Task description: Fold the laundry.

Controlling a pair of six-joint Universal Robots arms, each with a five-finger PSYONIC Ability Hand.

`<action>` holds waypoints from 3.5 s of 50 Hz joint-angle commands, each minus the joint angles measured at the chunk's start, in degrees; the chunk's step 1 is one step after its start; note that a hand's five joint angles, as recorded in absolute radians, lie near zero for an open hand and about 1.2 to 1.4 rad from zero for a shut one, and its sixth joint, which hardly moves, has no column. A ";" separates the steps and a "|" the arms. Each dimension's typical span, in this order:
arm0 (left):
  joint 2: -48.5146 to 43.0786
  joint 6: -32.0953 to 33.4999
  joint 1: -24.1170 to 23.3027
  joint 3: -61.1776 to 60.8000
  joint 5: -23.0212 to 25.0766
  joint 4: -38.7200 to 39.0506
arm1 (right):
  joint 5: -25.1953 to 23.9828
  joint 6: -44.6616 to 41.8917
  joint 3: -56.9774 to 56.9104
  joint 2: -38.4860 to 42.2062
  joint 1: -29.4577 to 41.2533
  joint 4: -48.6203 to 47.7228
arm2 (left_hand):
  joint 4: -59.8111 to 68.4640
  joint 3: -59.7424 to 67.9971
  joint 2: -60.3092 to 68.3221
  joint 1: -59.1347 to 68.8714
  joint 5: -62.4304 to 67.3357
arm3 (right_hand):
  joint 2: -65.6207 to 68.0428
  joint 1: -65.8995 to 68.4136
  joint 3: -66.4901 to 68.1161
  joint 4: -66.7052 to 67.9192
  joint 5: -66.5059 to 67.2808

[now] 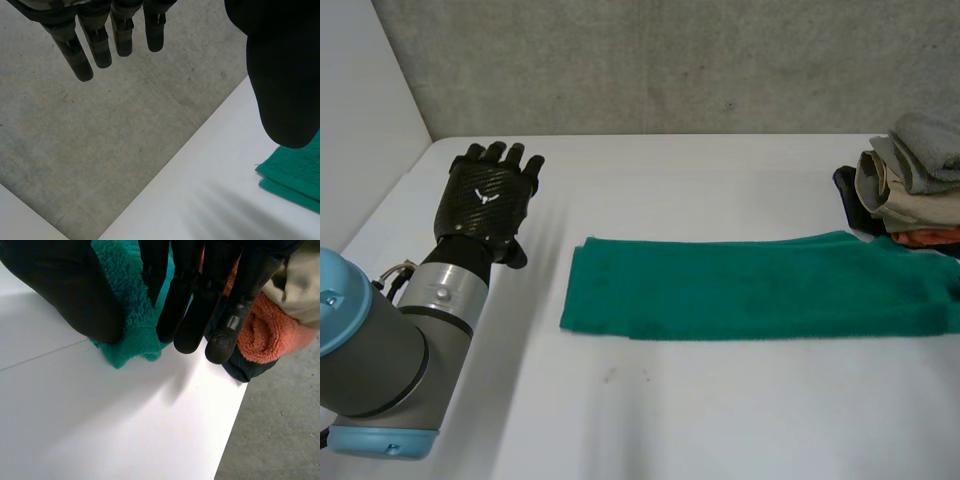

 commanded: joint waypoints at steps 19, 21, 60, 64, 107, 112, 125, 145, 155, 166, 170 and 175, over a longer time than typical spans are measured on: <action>6.56 -0.43 4.03 0.53 -0.26 -0.09 | 9.92 10.98 -9.72 -13.08 39.38 -0.53 | -1.70 -2.08 -1.73 -1.40 -2.79 | 12.68 24.20 12.06 11.90 13.22; 7.01 -0.79 4.56 0.53 -0.26 0.00 | 9.84 11.78 -12.01 -10.88 44.30 -1.23 | -1.70 -2.08 -1.73 -1.40 -2.79 | 12.68 24.20 12.06 11.90 13.22; -12.84 -7.21 -7.65 16.69 2.20 -1.14 | 21.35 45.00 -3.86 -12.19 57.25 -6.70 | -1.65 -2.03 -1.68 -1.36 -2.74 | -57.32 -45.80 -57.94 -58.10 -56.78; -20.66 -6.59 -8.80 22.05 2.55 -2.11 | 21.79 44.74 0.72 -12.63 53.82 -4.84 | 3.38 3.00 3.35 3.67 2.29 | -45.13 -33.62 -45.76 -45.92 -44.59; -19.72 4.40 -7.56 18.11 -10.46 -11.43 | 31.72 33.93 6.44 -7.01 53.47 -10.82 | 8.61 8.23 8.58 8.90 7.52 | -21.58 -10.06 -22.20 -22.36 -21.04; -17.34 4.40 -10.02 18.11 -10.46 -11.51 | 32.16 33.23 6.17 -6.83 53.20 -10.91 | 8.27 7.89 8.24 8.57 7.18 | -7.99 3.53 -8.61 -8.77 -7.45; -12.16 4.31 -10.03 15.47 -10.28 -12.04 | 36.90 15.93 2.49 -10.26 53.73 -10.56 | 4.23 3.85 4.21 4.53 3.15 | 12.68 24.20 12.06 11.90 13.22; -4.59 -2.54 -2.03 11.08 -10.11 -12.22 | 18.88 0.70 -15.36 5.48 75.61 -12.14 | 1.21 0.83 1.19 1.51 0.13 | -25.64 -14.13 -26.27 -26.43 -25.11; -5.21 -2.90 -2.99 14.76 -9.75 -11.25 | 27.06 37.93 -13.08 -5.50 72.46 -12.75 | 0.20 -0.18 0.17 0.49 -0.89 | -57.32 -45.80 -57.94 -58.10 -56.78; -15.39 -14.32 -11.16 27.33 -2.81 -11.69 | 29.43 63.20 -12.89 -12.46 59.27 -0.90 | 1.71 1.33 1.68 2.01 0.62 | -57.32 -45.80 -57.94 -58.10 -56.78; -21.28 -15.47 -13.01 32.07 -1.67 -13.27 | 32.42 63.90 -16.06 -9.74 58.30 2.19 | 1.71 1.33 1.68 2.01 0.62 | -57.32 -45.80 -57.94 -58.10 -56.78; -28.57 -15.38 -13.19 37.08 -2.89 -19.14 | 33.48 63.72 -20.44 -5.52 58.39 4.99 | 3.05 2.67 3.02 3.35 1.97 | -57.32 -45.80 -57.94 -58.10 -56.78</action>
